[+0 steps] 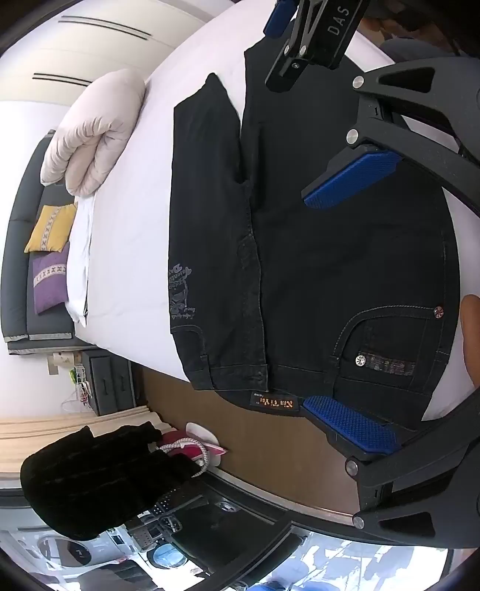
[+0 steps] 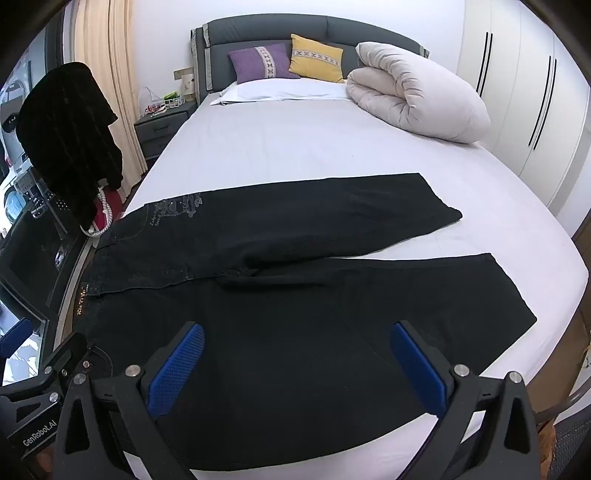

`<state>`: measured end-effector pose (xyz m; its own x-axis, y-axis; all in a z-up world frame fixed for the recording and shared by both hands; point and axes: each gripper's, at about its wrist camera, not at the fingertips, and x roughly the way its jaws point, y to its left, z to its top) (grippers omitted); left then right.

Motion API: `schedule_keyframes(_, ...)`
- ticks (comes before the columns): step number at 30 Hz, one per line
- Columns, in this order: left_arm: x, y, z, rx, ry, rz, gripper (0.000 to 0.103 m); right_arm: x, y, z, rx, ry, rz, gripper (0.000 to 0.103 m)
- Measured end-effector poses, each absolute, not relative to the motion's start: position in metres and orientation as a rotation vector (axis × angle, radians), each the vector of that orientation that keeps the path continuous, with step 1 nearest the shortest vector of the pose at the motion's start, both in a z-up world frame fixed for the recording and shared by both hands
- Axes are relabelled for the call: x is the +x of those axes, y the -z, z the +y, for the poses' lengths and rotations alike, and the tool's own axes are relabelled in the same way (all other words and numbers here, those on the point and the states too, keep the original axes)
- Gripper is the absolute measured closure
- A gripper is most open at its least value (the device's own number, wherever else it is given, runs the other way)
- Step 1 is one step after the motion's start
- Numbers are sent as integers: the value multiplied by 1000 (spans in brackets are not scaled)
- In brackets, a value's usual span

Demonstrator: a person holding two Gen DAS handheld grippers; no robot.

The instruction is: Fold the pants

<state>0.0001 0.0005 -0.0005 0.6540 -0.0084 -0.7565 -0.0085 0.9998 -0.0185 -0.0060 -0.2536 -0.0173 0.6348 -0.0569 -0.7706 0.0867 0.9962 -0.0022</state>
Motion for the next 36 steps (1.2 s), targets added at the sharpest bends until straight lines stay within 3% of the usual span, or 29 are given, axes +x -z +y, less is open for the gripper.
schedule_keyframes(36, 1, 15, -4, -15, -1, 876, 0, -10, 18, -250, 11, 92, 877, 0)
